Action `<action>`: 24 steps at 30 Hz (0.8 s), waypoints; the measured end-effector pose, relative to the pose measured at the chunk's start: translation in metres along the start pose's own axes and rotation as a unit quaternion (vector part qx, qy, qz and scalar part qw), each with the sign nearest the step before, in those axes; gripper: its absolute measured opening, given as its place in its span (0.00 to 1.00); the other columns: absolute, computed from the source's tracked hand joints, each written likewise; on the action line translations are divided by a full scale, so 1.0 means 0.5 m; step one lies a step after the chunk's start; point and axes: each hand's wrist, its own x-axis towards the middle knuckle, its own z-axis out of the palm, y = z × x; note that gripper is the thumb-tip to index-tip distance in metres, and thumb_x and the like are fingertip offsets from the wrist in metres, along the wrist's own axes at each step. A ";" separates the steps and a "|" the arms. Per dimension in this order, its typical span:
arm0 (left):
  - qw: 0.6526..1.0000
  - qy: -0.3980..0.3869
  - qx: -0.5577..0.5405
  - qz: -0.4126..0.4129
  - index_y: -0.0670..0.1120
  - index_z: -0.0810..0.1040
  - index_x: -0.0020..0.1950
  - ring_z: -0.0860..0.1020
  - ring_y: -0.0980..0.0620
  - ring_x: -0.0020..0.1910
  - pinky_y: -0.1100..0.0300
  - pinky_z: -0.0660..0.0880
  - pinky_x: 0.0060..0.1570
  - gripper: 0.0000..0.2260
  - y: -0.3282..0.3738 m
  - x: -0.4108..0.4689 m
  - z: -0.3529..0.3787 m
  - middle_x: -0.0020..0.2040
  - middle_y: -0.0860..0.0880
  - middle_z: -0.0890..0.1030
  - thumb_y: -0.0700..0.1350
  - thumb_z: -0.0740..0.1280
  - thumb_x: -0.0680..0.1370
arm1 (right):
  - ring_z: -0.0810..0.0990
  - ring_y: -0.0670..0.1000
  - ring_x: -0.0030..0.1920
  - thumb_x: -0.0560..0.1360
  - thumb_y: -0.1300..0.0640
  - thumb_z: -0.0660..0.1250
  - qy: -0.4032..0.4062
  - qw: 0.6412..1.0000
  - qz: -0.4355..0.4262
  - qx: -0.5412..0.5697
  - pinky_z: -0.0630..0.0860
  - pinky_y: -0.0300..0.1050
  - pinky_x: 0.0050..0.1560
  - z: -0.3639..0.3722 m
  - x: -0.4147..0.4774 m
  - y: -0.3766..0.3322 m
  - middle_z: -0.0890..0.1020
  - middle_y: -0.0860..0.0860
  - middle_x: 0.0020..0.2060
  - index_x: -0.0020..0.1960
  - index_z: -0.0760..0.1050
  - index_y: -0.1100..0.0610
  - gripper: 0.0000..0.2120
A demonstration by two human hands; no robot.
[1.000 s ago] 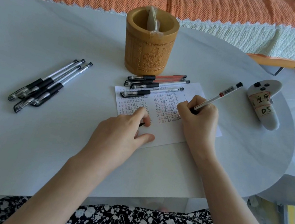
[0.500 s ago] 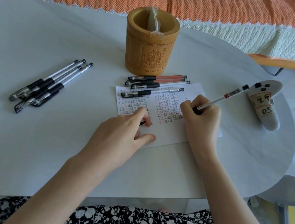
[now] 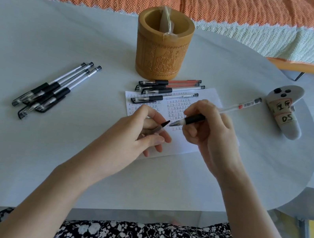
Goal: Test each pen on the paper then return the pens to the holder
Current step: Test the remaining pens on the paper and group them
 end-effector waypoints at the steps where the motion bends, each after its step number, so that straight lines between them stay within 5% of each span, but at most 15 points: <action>1: 1.000 0.008 -0.005 0.001 0.49 0.70 0.48 0.81 0.55 0.39 0.61 0.76 0.34 0.08 0.001 -0.001 0.000 0.45 0.53 0.84 0.39 0.67 0.76 | 0.64 0.50 0.23 0.76 0.57 0.58 -0.006 1.000 0.000 -0.011 0.62 0.37 0.26 0.001 0.000 0.000 0.68 0.50 0.21 0.37 0.71 0.61 0.12; 9: 0.999 0.039 -0.033 0.007 0.49 0.74 0.48 0.82 0.51 0.36 0.60 0.79 0.42 0.09 0.005 0.001 0.001 0.40 0.48 0.83 0.37 0.70 0.73 | 0.64 0.49 0.23 0.80 0.64 0.55 -0.011 0.999 0.006 -0.044 0.61 0.36 0.24 0.002 -0.003 -0.005 0.69 0.49 0.21 0.38 0.68 0.61 0.12; 14: 0.998 0.049 -0.018 0.021 0.48 0.75 0.49 0.83 0.55 0.39 0.62 0.79 0.43 0.09 0.010 -0.001 0.005 0.40 0.50 0.84 0.38 0.71 0.72 | 0.69 0.49 0.25 0.76 0.54 0.65 -0.066 0.995 0.028 -0.072 0.62 0.36 0.26 0.003 -0.007 0.001 0.75 0.49 0.23 0.38 0.68 0.56 0.11; 18: 0.994 0.107 -0.011 0.028 0.45 0.75 0.47 0.83 0.55 0.38 0.63 0.79 0.38 0.09 0.005 0.002 -0.003 0.41 0.51 0.85 0.39 0.72 0.71 | 0.68 0.48 0.26 0.69 0.50 0.71 -0.051 0.996 -0.011 -0.078 0.63 0.36 0.27 -0.006 -0.003 -0.004 0.73 0.50 0.25 0.33 0.77 0.51 0.09; 24: 0.977 0.198 0.037 0.064 0.42 0.80 0.41 0.81 0.56 0.29 0.61 0.78 0.29 0.04 0.004 0.000 0.006 0.33 0.52 0.82 0.38 0.74 0.70 | 0.66 0.50 0.28 0.67 0.52 0.71 -0.015 0.998 -0.022 -0.062 0.61 0.37 0.27 0.001 0.001 0.003 0.72 0.50 0.26 0.38 0.79 0.55 0.07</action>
